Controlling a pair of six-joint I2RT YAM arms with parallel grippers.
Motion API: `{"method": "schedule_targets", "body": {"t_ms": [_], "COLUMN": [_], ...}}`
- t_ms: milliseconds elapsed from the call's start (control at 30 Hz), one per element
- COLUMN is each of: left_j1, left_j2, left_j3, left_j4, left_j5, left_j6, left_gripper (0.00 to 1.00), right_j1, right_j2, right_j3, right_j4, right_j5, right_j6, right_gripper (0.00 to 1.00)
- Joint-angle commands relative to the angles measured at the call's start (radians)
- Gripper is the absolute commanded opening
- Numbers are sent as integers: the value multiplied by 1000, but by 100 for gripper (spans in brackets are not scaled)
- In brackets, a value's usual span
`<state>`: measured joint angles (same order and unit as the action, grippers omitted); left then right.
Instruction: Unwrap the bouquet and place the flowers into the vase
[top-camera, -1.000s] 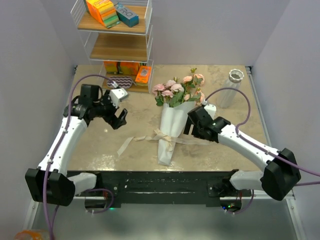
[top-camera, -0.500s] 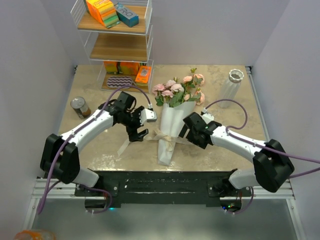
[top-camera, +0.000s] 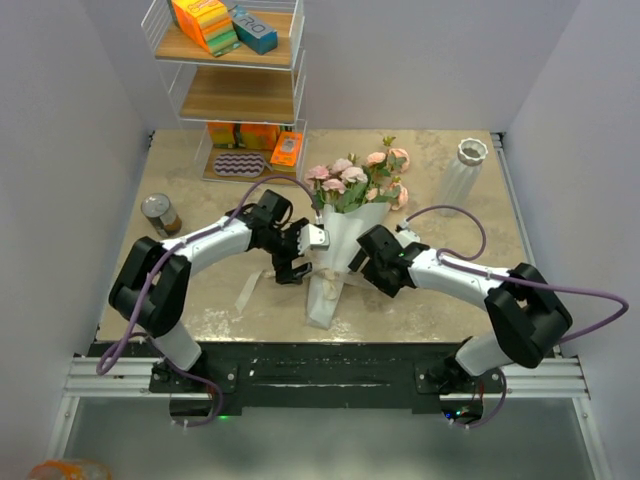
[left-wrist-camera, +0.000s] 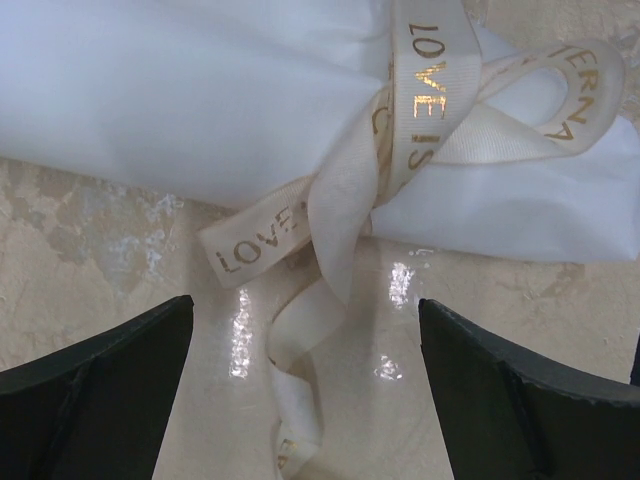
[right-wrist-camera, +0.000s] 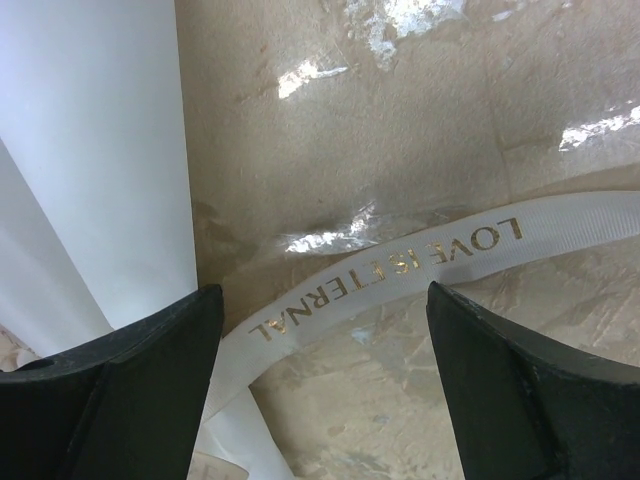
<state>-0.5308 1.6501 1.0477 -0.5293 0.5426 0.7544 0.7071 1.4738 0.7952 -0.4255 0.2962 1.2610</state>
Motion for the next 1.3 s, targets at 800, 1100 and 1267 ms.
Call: {"method": "schedule_targets", "body": {"t_ms": [800, 1100, 1267], "left_j1": [-31, -29, -31], "left_j2": [37, -26, -36], "left_j3": [-78, -104, -112], "left_j4": [186, 176, 176], "left_j5": [-41, -30, -29], "left_j6": [111, 88, 82], "left_gripper": [0, 0, 0], "right_j1": [17, 60, 71], "right_j2": [44, 66, 66], "right_j3": [10, -27, -70], "right_j4": [-4, 77, 105], "right_j5": [1, -28, -35], "right_j6": [149, 236, 265], "right_gripper": [84, 74, 52]}}
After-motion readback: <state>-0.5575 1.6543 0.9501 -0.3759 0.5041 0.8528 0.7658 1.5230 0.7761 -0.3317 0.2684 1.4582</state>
